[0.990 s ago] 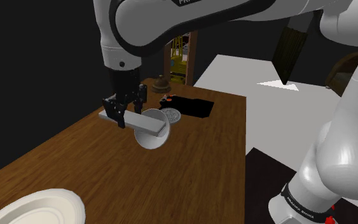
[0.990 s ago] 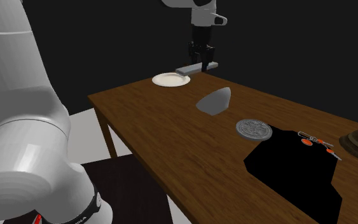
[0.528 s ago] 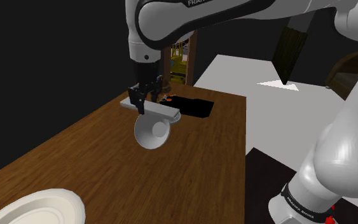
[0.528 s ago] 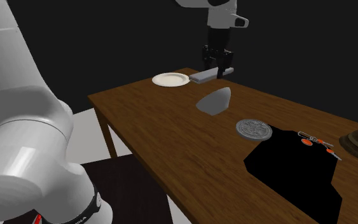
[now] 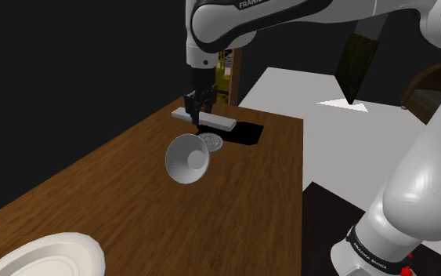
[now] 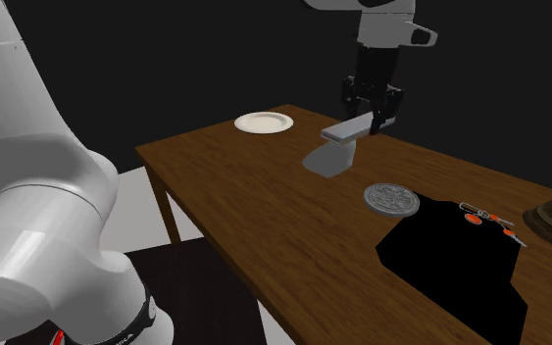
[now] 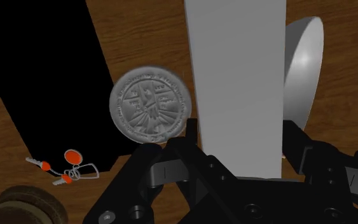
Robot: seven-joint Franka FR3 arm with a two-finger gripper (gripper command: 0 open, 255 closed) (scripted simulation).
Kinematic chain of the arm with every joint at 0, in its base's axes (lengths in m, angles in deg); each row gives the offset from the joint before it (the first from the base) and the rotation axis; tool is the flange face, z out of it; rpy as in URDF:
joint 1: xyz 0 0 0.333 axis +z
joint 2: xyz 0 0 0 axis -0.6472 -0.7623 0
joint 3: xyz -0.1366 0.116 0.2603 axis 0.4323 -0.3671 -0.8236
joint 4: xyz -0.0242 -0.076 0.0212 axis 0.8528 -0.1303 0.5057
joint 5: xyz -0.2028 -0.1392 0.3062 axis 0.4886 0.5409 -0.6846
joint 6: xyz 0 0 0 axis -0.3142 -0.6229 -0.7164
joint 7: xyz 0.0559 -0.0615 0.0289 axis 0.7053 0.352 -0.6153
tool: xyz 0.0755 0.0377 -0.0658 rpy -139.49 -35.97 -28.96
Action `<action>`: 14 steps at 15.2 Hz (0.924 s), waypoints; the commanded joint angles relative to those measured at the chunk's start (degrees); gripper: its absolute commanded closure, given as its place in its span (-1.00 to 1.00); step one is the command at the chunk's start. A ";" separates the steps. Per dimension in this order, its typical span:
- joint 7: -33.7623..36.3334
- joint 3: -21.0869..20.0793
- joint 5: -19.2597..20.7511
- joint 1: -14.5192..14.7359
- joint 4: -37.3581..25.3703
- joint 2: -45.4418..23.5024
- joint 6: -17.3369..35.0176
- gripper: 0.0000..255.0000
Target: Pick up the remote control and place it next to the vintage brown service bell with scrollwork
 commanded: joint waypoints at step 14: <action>-17.94 8.58 1.52 -9.59 -11.03 -8.41 -3.03 1.00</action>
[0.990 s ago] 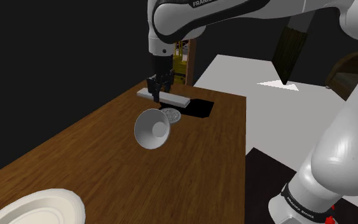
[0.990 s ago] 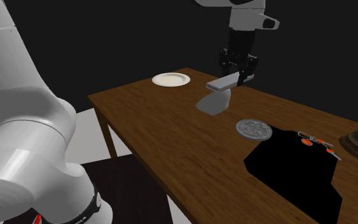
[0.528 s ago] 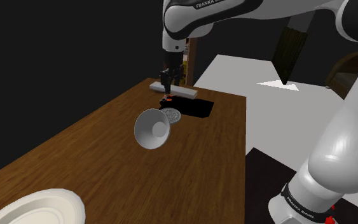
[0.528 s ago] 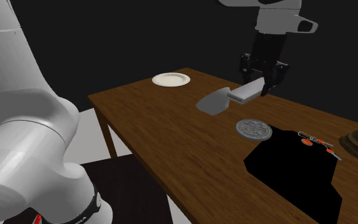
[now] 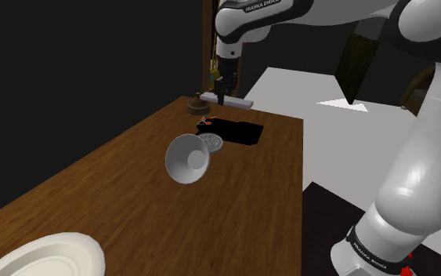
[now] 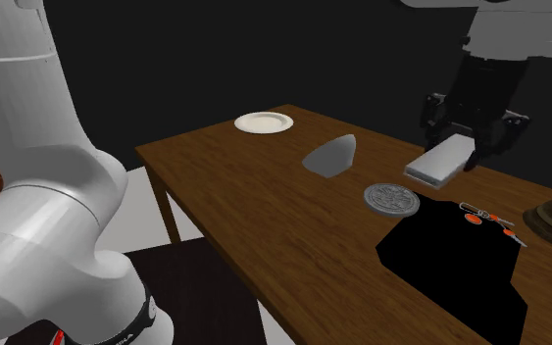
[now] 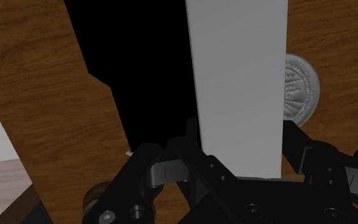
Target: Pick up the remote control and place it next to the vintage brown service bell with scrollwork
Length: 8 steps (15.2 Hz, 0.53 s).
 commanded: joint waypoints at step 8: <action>-9.60 3.96 0.65 -5.43 -14.02 -9.79 -4.37 1.00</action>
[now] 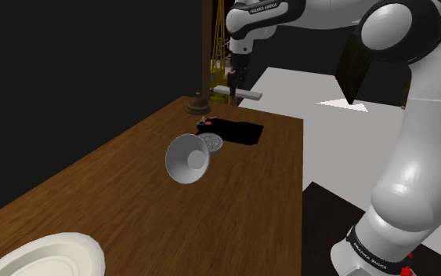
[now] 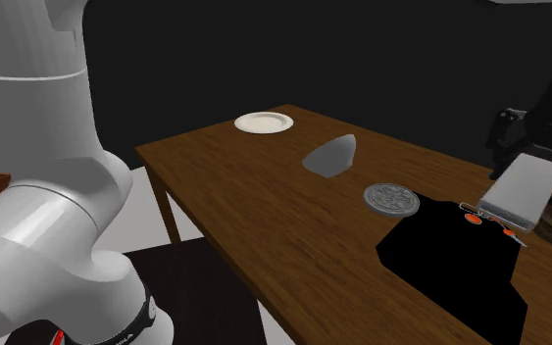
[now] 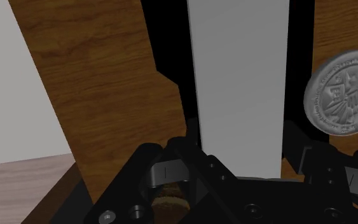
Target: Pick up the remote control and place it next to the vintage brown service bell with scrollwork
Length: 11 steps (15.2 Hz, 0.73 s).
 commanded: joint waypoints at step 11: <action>-11.13 3.54 0.64 -6.47 -42.73 -26.84 -15.97 1.00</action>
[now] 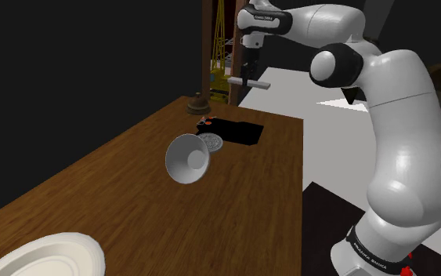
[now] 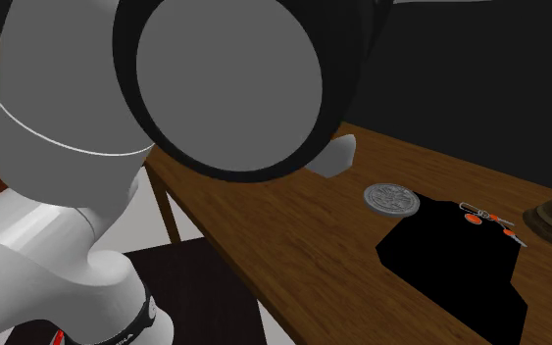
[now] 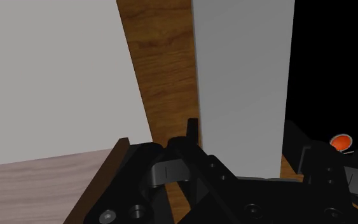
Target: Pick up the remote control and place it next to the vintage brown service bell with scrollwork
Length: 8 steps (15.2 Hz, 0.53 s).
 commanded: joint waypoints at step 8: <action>-0.76 0.14 -0.03 -0.80 6.45 -0.27 6.58 1.00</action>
